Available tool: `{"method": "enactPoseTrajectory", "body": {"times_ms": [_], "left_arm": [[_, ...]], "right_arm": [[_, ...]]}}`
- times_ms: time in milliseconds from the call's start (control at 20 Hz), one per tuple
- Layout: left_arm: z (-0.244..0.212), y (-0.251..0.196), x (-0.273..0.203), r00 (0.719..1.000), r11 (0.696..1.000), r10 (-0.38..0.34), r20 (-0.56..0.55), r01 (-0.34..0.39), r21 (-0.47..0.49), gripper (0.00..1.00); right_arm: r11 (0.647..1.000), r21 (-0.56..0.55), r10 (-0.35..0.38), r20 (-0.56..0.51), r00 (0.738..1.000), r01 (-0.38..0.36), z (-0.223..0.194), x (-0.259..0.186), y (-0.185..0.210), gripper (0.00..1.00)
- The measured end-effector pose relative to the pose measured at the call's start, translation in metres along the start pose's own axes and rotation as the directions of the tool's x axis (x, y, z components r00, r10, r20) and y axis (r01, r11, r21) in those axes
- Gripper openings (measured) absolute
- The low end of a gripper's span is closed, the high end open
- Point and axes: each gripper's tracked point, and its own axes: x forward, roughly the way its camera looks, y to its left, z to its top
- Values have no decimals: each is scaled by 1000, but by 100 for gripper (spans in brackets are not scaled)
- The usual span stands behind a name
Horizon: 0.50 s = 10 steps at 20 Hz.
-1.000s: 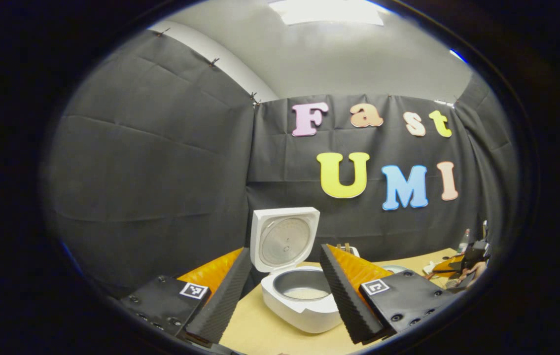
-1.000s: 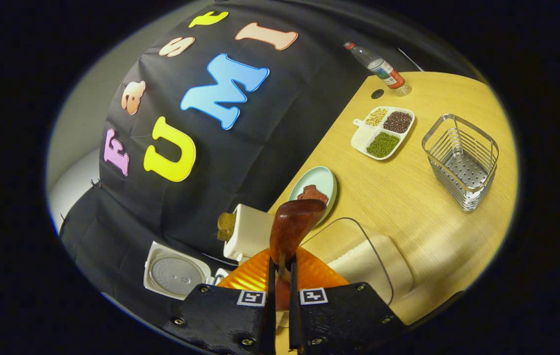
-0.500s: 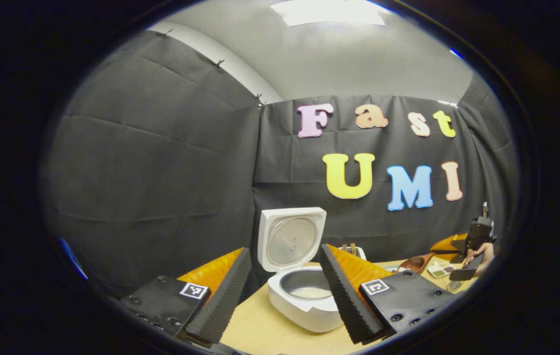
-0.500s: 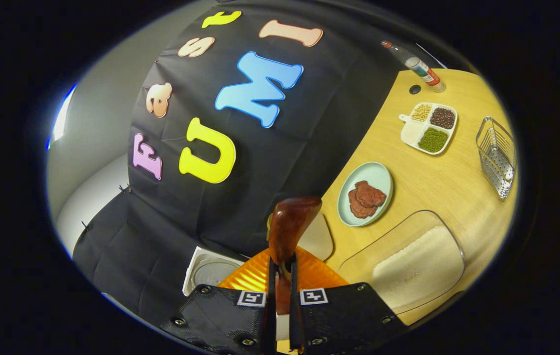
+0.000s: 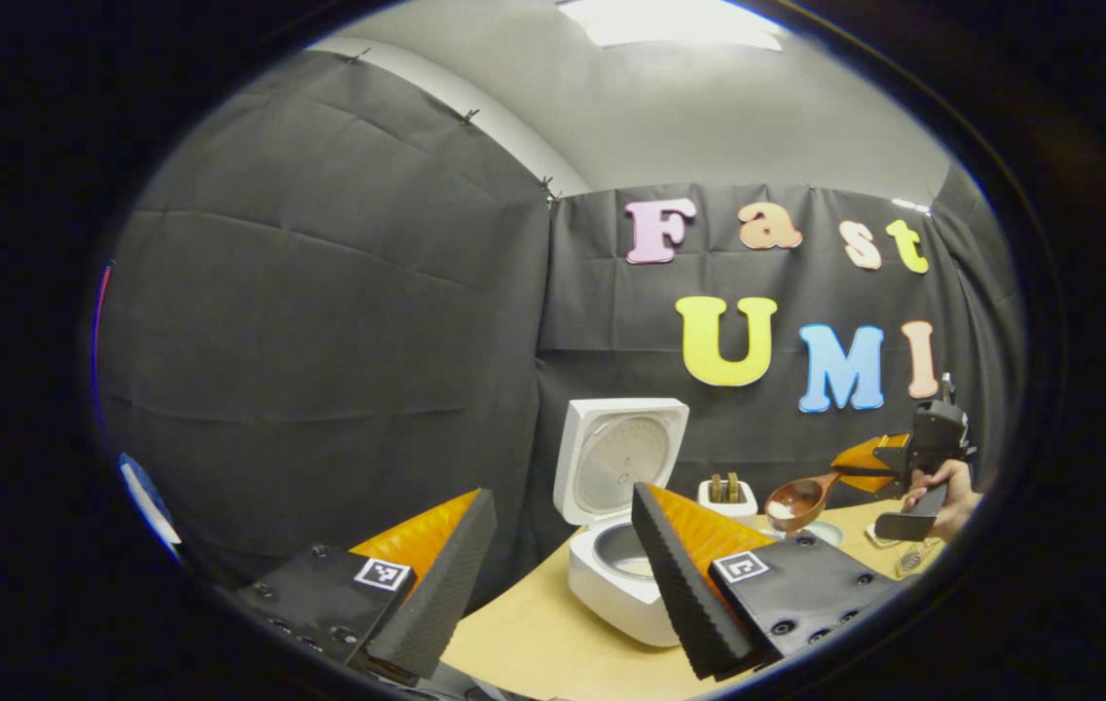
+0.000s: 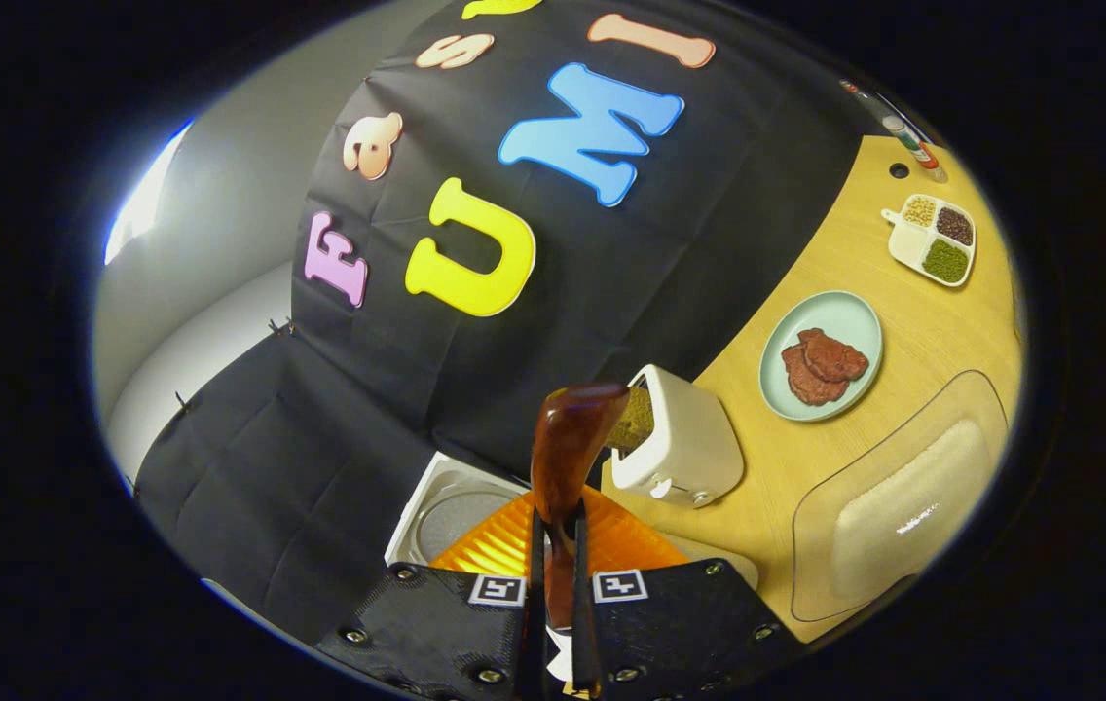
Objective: Close the left gripper, press the button to open the rice cooker; take a wooden spoon from the chopstick holder with the right hand, scoop a spoonful of rice and pour it into the rice cooker, then put the wooden spoon back into the chopstick holder.
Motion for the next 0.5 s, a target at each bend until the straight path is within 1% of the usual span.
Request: {"method": "enactPoseTrajectory", "body": {"times_ms": [250,350,400,450,500], "left_arm": [[-7,24,-8,999,999,44,-14,-44,-8,97],[-11,34,-8,998,998,63,-19,-63,-2,95],[-13,38,-10,997,997,71,-23,-71,-2,92],[-14,40,-12,997,997,77,-26,-77,-3,95],[-16,44,-13,996,996,86,-31,-86,-5,95]], "right_arm": [[991,-136,-2,-48,999,-4,-33,37,18,11],[984,-180,-1,-66,998,-11,-44,53,24,11],[979,-203,0,-72,997,-14,-50,60,26,10],[972,-233,-4,-77,997,-14,-55,67,27,11],[964,-266,-9,-82,997,-14,-60,75,27,11]]}}
